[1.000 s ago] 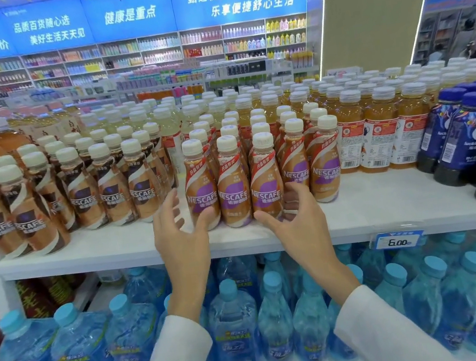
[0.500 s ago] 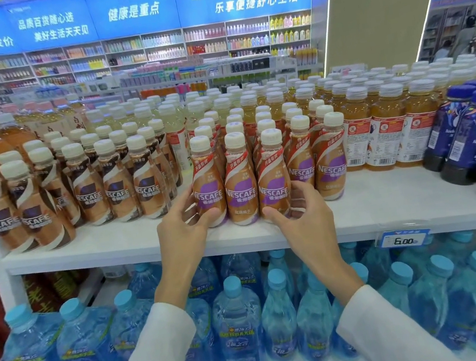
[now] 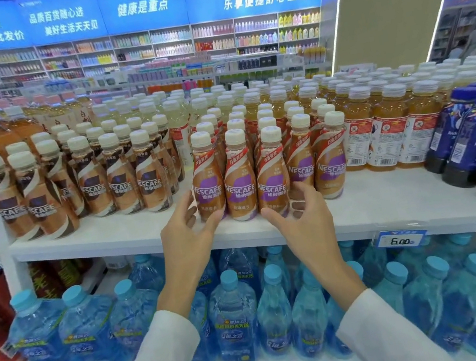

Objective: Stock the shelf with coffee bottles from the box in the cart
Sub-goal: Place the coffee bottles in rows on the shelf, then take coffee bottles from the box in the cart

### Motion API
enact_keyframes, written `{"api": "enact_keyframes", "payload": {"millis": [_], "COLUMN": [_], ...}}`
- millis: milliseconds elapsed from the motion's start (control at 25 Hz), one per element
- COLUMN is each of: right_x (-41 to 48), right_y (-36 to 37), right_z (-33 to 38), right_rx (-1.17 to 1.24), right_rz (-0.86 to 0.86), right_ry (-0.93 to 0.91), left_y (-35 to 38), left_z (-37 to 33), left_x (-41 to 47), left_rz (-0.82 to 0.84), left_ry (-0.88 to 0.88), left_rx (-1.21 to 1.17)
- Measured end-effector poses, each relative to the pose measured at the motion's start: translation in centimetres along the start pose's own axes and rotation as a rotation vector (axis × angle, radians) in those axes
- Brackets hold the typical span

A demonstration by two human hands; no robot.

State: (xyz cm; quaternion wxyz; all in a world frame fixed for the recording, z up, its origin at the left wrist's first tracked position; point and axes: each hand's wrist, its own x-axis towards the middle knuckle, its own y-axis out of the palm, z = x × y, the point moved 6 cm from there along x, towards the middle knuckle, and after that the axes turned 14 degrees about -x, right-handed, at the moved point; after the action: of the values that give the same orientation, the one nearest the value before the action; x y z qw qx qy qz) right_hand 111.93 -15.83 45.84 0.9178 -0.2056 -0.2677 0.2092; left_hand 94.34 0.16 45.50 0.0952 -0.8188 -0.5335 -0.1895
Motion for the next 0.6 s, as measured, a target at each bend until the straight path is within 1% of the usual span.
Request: {"api": "enact_keyframes", "payload": {"millis": [120,240,280,440,560,600], "right_x": [-3.9,-8.8,-10.5,-17.8,-23.6,-25.7], "right_y": [-0.3,1.4,2.4,8.6,13.3,14.7], "right_z": [0.1,0.2,0.1,0.5,0.8,1.2], "right_rx": [0.068,0.141,0.162,0.206,0.151,0.121], "right_rz": [-0.014,0.071,0.125,0.445,0.682,0.733], "right_ry": [-0.069,-0.156,-0.173,-0.167,-0.131,-0.14], "left_y": [-2.1,-5.7,-7.2,-15.7,-22.1,-23.9], "left_z": [-0.4,0.2,0.6,2.0,2.5,2.6], "left_x": [-3.8,-9.3,-11.4,-21.0,-28.3,-30.6], "left_rz": [-0.074,-0.17,-0.205,-0.395,-0.551,-0.602], "left_ry": [0.033,0.028,0.001,-0.169,-0.322,-0.353], "left_rx": [0.106,0.189,0.225,0.353,0.437,0.482]}}
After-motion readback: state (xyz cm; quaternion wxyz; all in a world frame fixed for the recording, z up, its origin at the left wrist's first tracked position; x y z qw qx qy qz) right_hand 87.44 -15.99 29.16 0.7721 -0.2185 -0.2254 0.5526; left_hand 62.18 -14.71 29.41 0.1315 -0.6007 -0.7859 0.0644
